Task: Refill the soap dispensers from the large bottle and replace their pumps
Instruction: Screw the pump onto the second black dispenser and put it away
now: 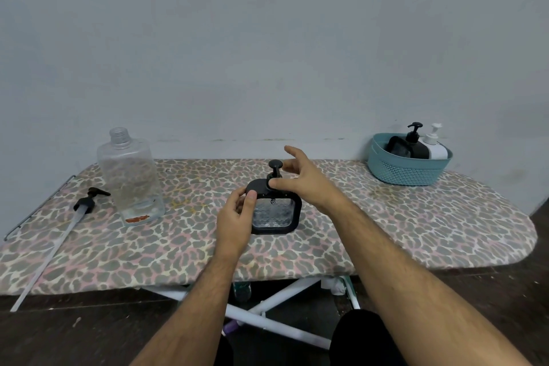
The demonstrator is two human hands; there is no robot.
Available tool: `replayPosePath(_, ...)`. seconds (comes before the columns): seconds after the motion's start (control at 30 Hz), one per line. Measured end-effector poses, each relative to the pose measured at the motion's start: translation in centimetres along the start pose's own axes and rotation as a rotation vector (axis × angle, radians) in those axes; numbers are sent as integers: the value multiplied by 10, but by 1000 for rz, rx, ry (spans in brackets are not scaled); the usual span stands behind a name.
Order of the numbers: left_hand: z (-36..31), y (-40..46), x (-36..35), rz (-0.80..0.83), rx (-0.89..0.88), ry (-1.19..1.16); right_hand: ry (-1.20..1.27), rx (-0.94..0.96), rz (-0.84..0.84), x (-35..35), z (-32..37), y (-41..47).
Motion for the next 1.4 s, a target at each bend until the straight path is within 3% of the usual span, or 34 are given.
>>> replayPosePath(0.2,-2,-2,0,9,27,-30,82,-1,192,-4,5,-4)
replayPosePath(0.33,-2,-2,0,14,14,-23,30,11,209,-8,9,0)
replayPosePath(0.63,4,3,0,2,8,-11,-348,163,-56,-2,16,0)
replayPosePath(0.9,6,4,0,-4,2,-6,-55,19,226,-5,6,3)
replayPosePath(1.03,4,4,0,-3,-14,-6,-89,35,185,-4,8,2)
replayPosePath(1.4,4,5,1,-15,-46,-2,-463,276,-40,-6,25,-7)
Point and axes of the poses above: each hand's wrist, its own y-axis towards the middle knuckle, its own x-axis out of the back of the hand, z = x × y, the point moved 8 cm from there along y, towards the middle knuckle, and after that the axes turned 7 degrees about -z, right-handed, at the moved point
